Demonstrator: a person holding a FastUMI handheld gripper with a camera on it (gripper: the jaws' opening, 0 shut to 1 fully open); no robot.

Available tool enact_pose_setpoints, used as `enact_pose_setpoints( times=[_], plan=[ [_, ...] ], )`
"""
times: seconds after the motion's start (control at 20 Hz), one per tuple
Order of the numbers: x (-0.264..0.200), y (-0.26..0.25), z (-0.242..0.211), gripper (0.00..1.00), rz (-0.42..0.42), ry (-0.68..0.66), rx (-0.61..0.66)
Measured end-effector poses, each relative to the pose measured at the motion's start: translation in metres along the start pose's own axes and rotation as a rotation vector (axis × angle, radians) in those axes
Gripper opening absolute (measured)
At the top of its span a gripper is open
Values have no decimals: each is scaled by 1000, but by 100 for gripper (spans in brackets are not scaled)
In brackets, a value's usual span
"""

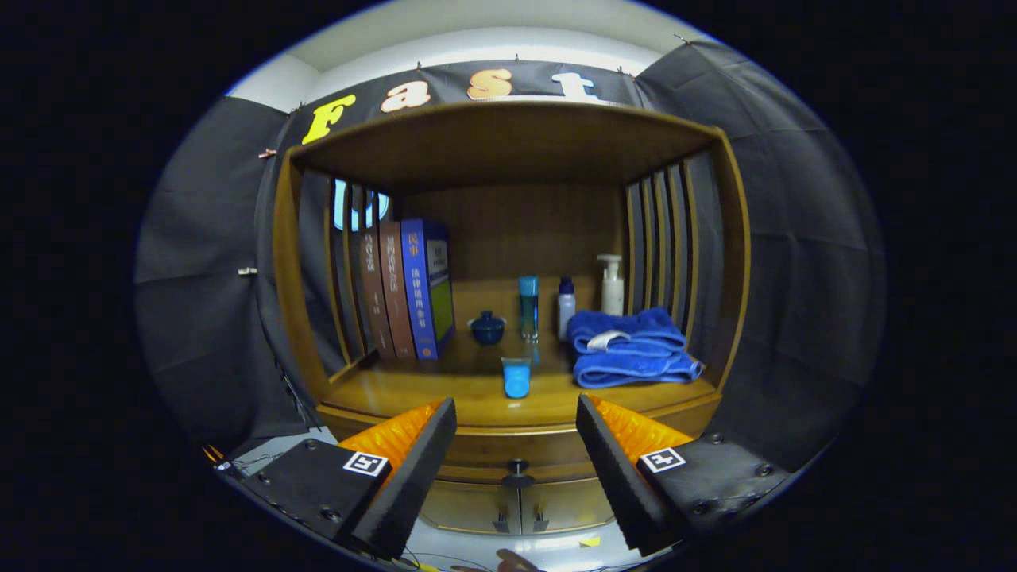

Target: Pull open the drawer, take out the items inside it, and place them on the countertop above the cabinet.

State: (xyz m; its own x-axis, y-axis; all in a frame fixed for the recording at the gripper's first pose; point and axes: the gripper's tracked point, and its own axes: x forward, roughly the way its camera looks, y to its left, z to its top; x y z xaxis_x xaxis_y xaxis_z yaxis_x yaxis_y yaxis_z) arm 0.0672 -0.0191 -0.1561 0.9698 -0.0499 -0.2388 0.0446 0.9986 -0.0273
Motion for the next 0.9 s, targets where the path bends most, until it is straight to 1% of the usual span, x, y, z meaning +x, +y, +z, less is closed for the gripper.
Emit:
enact_pose_setpoints(
  times=[0.15,0.45,0.7,0.9],
  plan=[
    [-27,1,39,99,11,-71,-3],
    [-70,12,93,99,45,-160,-8],
    [-101,17,122,99,45,-237,-13],
    [-117,20,131,99,39,-258,-13]
  ],
)
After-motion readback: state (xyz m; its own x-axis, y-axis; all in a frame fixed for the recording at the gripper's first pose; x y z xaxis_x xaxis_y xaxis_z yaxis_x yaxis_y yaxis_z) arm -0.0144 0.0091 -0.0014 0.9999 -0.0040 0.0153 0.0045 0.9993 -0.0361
